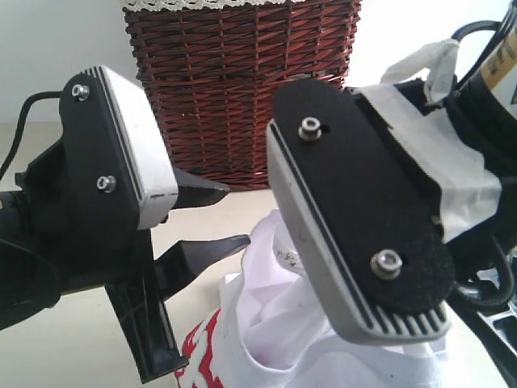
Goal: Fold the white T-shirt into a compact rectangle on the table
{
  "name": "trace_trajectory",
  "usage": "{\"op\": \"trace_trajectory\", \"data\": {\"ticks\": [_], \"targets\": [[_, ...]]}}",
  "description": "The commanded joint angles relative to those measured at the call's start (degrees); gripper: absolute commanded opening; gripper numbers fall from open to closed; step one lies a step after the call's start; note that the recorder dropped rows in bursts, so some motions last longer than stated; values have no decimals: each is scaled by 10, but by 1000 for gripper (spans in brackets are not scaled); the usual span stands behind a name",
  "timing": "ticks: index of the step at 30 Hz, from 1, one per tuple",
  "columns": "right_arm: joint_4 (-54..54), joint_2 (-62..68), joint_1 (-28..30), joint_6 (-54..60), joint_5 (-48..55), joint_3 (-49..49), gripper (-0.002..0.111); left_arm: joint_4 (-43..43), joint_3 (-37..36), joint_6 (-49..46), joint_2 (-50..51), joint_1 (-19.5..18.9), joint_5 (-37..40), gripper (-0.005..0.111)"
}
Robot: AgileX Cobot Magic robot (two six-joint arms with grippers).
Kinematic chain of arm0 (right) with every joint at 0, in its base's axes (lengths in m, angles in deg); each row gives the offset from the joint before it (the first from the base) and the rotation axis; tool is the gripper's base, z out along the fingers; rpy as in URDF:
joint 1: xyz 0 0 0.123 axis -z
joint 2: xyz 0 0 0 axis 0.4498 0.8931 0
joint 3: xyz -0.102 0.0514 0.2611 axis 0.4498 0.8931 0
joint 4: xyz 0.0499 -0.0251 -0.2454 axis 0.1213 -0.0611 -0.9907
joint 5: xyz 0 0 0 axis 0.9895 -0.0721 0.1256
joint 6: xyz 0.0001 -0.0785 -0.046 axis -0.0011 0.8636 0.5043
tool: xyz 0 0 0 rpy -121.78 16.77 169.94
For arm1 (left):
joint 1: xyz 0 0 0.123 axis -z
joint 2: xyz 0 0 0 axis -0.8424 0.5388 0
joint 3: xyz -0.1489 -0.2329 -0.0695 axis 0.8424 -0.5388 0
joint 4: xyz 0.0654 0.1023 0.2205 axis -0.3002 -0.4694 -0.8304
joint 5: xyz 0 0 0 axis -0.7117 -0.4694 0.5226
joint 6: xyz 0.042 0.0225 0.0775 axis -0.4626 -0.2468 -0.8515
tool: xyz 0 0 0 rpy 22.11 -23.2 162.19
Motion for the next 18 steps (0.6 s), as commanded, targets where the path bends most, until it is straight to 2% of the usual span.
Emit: {"op": "trace_trajectory", "data": {"ticks": [1,4,7,13,14,18], "targets": [[-12,-5,-1,3,-4,0,0,-14,24,1,-4,-2,37,45],[-14,-5,-1,4,-4,5,0,-5,44,1,-4,0,93,45],[-15,-5,-1,5,-4,12,0,2,60,1,-3,0,89,45],[-40,-5,-1,-6,-4,12,3,11,72,1,39,0,107,72],[-41,-5,-1,-7,-4,12,3,6,72,-2,48,0,99,74],[-62,-5,-1,-7,-4,12,3,2,72,-109,76,0,88,74]]}}
